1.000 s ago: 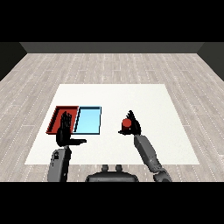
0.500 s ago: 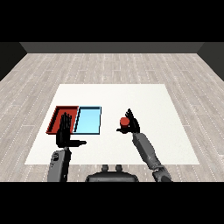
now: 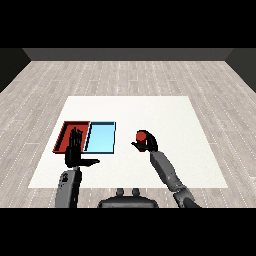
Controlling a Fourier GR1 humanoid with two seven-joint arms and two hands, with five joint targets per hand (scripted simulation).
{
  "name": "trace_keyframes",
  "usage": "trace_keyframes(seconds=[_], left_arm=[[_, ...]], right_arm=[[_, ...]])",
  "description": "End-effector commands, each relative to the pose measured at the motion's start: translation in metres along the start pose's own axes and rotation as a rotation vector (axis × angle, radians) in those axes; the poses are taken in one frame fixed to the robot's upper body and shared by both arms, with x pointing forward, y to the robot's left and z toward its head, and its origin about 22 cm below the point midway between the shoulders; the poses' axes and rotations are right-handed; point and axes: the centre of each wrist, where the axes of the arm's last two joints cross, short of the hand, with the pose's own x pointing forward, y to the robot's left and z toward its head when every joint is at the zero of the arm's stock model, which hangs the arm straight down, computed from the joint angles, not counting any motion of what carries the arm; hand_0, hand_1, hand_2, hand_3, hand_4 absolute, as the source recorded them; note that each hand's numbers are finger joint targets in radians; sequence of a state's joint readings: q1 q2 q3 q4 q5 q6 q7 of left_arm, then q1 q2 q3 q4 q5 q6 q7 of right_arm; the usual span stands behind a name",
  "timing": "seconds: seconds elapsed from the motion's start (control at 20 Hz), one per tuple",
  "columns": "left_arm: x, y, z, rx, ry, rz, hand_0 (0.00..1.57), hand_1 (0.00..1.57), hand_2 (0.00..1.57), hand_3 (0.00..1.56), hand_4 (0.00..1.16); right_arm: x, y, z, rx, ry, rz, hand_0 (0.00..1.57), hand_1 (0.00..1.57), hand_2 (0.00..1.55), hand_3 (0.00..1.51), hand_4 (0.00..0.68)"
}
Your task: Pick the red can and put it in the red box
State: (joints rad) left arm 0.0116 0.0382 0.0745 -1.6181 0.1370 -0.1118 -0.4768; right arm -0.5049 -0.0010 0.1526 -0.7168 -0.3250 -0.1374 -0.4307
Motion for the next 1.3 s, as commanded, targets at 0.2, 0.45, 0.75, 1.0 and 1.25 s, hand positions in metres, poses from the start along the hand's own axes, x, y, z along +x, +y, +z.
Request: trace_keyframes(seconds=[0.2,0.45,0.75,1.0,1.25], left_arm=[[-0.014,-0.008,-0.008,-0.002,-0.008,-0.002,0.00,0.00,0.00,0.00,0.00],[0.008,-0.006,0.003,-0.003,0.024,0.006,0.00,0.00,0.00,0.00,0.00],[-0.012,-0.005,-0.009,0.011,0.012,-0.001,0.00,0.00,0.00,0.00,0.00],[0.005,0.001,-0.013,-0.013,0.009,0.017,0.00,0.00,0.00,0.00,0.00],[0.014,-0.019,-0.007,-0.023,0.018,0.008,0.00,0.00,0.00,0.00,0.00]], right_arm=[[0.008,0.024,-0.015,-0.021,0.041,0.108,1.54,1.54,1.47,1.42,0.575],[-0.001,-0.003,-0.003,-0.011,0.065,0.147,1.53,1.53,1.47,1.41,0.546],[0.009,0.012,-0.004,-0.026,0.023,0.136,1.55,1.55,1.47,1.41,0.558],[0.028,0.027,-0.008,-0.031,-0.102,0.126,1.54,1.54,1.47,1.38,0.586],[0.064,0.013,0.004,-0.041,-0.168,0.117,1.54,1.54,1.46,1.38,0.582]])
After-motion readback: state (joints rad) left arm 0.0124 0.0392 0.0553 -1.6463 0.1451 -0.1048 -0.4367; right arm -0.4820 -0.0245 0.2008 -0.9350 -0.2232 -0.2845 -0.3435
